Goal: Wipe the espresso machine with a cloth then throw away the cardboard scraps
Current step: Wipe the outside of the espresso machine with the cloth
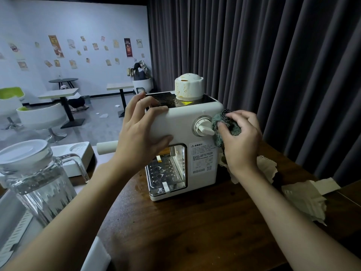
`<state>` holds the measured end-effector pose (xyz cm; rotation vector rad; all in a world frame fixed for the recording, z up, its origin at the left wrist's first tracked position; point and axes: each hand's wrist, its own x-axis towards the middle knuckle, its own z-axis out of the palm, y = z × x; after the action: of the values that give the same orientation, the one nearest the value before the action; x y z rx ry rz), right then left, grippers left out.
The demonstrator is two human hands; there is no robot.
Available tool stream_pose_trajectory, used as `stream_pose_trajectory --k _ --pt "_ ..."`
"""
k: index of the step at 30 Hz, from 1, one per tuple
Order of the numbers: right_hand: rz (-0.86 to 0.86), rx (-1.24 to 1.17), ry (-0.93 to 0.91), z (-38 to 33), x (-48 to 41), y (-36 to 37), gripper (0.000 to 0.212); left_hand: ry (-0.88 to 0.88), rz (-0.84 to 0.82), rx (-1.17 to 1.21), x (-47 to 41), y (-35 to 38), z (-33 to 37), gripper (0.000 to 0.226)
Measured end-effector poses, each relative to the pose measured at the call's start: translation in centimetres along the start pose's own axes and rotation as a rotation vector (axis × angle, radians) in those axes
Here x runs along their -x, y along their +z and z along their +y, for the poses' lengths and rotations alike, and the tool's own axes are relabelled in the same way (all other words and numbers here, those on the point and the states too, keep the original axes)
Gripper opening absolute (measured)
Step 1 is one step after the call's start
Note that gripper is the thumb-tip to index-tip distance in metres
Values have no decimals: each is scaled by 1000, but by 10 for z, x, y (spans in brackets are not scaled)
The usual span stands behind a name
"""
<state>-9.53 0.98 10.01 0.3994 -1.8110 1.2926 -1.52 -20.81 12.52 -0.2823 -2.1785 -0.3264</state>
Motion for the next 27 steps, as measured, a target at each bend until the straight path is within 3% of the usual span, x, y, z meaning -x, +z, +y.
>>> stream_pose_trajectory --k 11,20,27 --pt "-115 -24 -143 -41 2 15 37 -6 -17 -1 0 0 -1 63" --pt "-247 140 -440 -47 31 28 40 -54 -114 205 3 -18 -4 64" --pt "-260 112 -371 -31 65 33 42 -234 -175 314 20 -12 -6 72"
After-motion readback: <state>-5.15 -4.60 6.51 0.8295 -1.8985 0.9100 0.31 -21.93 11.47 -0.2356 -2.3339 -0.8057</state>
